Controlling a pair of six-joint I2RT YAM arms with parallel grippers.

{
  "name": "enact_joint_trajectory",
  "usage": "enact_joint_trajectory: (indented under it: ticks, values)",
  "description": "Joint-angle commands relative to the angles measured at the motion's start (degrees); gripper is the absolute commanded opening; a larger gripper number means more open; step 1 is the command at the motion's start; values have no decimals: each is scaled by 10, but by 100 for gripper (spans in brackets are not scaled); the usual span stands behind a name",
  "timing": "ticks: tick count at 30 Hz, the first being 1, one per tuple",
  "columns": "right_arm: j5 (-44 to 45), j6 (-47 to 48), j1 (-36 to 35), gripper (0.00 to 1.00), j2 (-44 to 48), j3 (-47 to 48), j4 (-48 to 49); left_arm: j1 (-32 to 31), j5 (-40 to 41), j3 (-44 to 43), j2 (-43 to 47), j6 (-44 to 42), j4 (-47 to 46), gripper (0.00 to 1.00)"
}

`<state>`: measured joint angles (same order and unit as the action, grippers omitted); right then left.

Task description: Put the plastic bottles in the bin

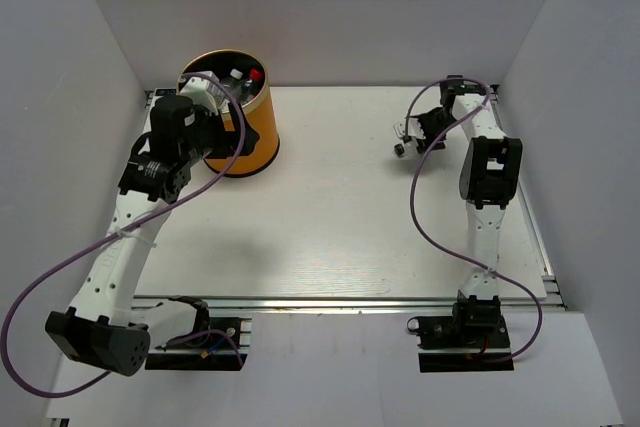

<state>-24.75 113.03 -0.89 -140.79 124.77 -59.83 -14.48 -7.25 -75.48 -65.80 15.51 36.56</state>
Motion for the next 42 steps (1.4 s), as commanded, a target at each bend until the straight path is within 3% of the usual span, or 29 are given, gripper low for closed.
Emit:
enact_joint_trajectory:
  ticks: [1,5,8,12,14,15,16,17,18,20,25,26,29,34,39,42]
  values:
    - [31,70,-6,50,-26,3,-46,-3,15,-9,30,10,21,99]
    - [-5,74,-14,22,8,-23,-84,-3,15,2,53,24,19,99]
    - [-76,69,-32,16,64,-57,-119,-3,21,18,70,30,19,99]
    - [-264,-58,-80,16,157,-48,-115,-3,35,51,106,42,25,99]
    - [-331,-123,-109,16,180,-37,-28,-3,40,74,119,47,33,99]
    - [-359,-295,-132,16,215,-40,19,-3,40,82,125,53,39,99]
    - [-368,-368,-156,16,228,-56,205,-3,40,97,138,53,39,99]
    - [-367,-441,-178,16,252,-79,279,-3,40,104,145,59,46,99]
    - [-351,-640,-189,16,262,-96,357,-3,40,111,151,59,46,99]
    - [-344,-770,-229,16,267,-116,587,-3,45,132,171,70,62,99]
    - [-266,-991,-291,15,135,78,753,-3,63,171,214,81,84,99]
    - [-244,-1004,-301,15,125,89,839,-3,63,171,220,81,91,99]
    - [-190,-1032,-334,15,98,90,943,-3,63,198,241,94,96,99]
    - [-174,-1049,-379,18,42,93,1051,-3,57,223,260,108,96,99]
    - [-126,-1046,-408,20,-32,144,1082,-3,40,228,248,108,96,99]
    - [-137,-1049,-417,31,-33,131,1091,-3,40,228,248,108,96,99]
